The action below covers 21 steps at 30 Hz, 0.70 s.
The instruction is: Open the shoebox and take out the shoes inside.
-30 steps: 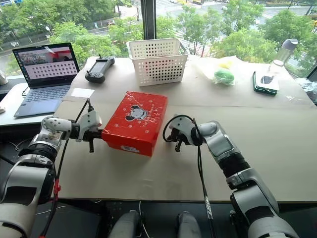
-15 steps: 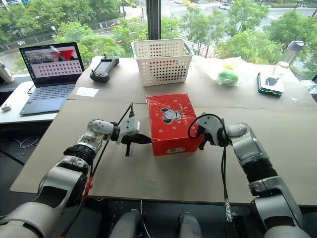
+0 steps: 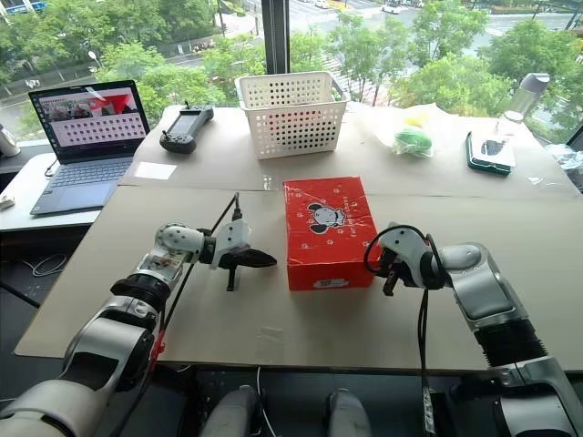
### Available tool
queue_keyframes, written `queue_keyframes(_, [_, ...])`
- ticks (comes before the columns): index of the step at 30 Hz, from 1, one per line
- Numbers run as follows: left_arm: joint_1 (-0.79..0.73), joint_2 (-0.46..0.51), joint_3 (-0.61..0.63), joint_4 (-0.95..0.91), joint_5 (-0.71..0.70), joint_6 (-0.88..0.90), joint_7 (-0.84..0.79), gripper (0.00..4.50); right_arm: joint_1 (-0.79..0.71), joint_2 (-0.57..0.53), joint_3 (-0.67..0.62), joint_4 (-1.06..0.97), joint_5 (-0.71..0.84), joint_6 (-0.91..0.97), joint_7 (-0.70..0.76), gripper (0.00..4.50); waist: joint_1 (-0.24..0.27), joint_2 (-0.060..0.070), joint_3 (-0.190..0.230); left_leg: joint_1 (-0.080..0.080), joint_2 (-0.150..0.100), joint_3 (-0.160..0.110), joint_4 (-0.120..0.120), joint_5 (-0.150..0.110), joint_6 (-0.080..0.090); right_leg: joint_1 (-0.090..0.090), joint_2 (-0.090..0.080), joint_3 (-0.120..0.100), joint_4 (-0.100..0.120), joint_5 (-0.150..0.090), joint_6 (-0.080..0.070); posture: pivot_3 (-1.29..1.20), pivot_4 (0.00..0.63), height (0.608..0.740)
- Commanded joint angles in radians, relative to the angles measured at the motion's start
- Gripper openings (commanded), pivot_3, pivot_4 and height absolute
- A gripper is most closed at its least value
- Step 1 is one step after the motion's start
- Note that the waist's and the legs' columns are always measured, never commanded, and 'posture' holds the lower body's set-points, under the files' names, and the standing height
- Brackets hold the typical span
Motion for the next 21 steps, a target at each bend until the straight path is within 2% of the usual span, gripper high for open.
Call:
queue_keyframes(1, [0.026, 0.025, 0.015, -0.104, -0.035, 0.03, 0.0, 0.0, -0.025, -0.002, -0.026, -0.008, 0.024, 0.001, 0.004, 0.03, 0.0, 0.0, 0.0, 0.0, 0.0, 0.0, 0.0, 0.0, 0.0, 0.0, 0.0, 0.0, 0.0, 0.0, 0.0, 0.0, 0.15, 0.733])
queue_keyframes(7, [0.094, 0.061, 0.042, -0.246, -0.083, 0.104, 0.023, 0.0, -0.049, -0.003, -0.009, 0.057, -0.004, -0.035, -0.009, 0.03, -0.001, 0.0, 0.0, 0.0, 0.0, 0.0, 0.001, 0.0, 0.0, 0.0, 0.0, 0.0, 0.0, 0.0, 0.0, 0.0, 0.15, 0.733])
queue_keyframes(11, [0.251, 0.136, 0.175, -0.559, -0.309, 0.42, -0.007, 0.0, -0.061, -0.01, -0.008, 0.114, -0.033, -0.07, -0.035, 0.03, -0.009, 0.0, 0.0, 0.0, 0.001, 0.0, 0.001, 0.0, 0.0, 0.0, 0.0, 0.001, 0.0, 0.0, 0.0, 0.0, 0.15, 0.733])
queue_keyframes(15, [0.461, 0.207, 0.301, -0.933, -0.509, 0.729, 0.094, 0.0, -0.074, -0.008, -0.03, 0.168, -0.019, -0.092, -0.036, 0.03, -0.017, 0.0, 0.0, 0.001, 0.005, 0.0, 0.001, 0.0, 0.0, 0.0, 0.002, 0.001, 0.0, 0.0, 0.0, 0.0, 0.15, 0.733])
queue_keyframes(20, [0.648, 0.231, 0.368, -1.221, -0.637, 0.927, 0.236, 0.0, -0.102, 0.011, -0.043, 0.236, 0.032, -0.081, 0.027, 0.03, -0.005, 0.0, 0.0, 0.008, 0.006, 0.0, 0.001, 0.0, -0.001, 0.006, 0.001, 0.002, -0.001, -0.001, -0.002, 0.0, 0.15, 0.733])
queue_keyframes(21, [0.676, 0.222, 0.374, -1.263, -0.656, 0.951, 0.267, 0.0, -0.121, 0.023, -0.047, 0.254, 0.047, -0.074, 0.044, 0.03, -0.005, 0.001, 0.0, 0.008, 0.006, 0.0, 0.001, -0.001, -0.001, 0.006, 0.002, 0.002, -0.001, -0.004, -0.006, 0.0, 0.15, 0.733])
